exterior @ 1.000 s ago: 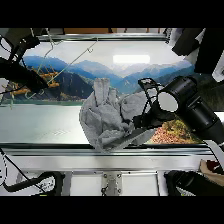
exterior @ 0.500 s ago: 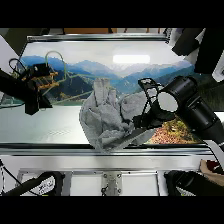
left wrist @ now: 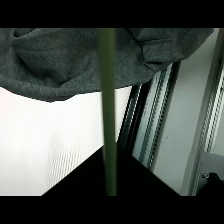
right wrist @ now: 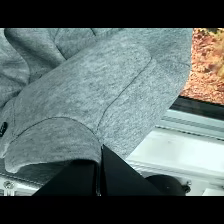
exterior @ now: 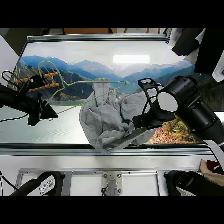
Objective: Fold the clothes and pants, and hang the long-sleeved shirts on hangers.
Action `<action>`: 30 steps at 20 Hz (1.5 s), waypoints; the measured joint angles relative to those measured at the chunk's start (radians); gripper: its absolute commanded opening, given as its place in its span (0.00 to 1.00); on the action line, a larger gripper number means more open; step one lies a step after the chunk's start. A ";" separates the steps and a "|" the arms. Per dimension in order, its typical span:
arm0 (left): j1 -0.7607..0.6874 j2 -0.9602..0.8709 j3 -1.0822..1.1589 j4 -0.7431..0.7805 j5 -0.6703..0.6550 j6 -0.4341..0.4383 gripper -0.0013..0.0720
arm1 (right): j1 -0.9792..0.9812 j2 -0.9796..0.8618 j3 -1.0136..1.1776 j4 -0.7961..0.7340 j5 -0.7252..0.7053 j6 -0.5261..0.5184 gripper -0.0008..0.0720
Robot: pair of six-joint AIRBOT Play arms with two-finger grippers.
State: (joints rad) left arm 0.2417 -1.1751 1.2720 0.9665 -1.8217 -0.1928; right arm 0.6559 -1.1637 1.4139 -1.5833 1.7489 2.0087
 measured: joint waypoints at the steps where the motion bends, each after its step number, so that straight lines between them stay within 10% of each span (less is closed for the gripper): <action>1: -0.007 0.001 -0.003 -0.006 0.000 0.001 0.03 | -0.006 0.000 0.000 -0.003 -0.010 -0.011 0.04; 30: -0.338 0.004 -0.202 -0.015 0.159 -0.016 0.03 | -0.311 -0.006 0.001 0.008 -0.092 -0.045 0.04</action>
State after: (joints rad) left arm -0.0959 -1.1713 1.0702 0.9512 -1.6623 -0.2089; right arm 0.3447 -1.1698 1.4151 -1.5753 1.6566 1.9640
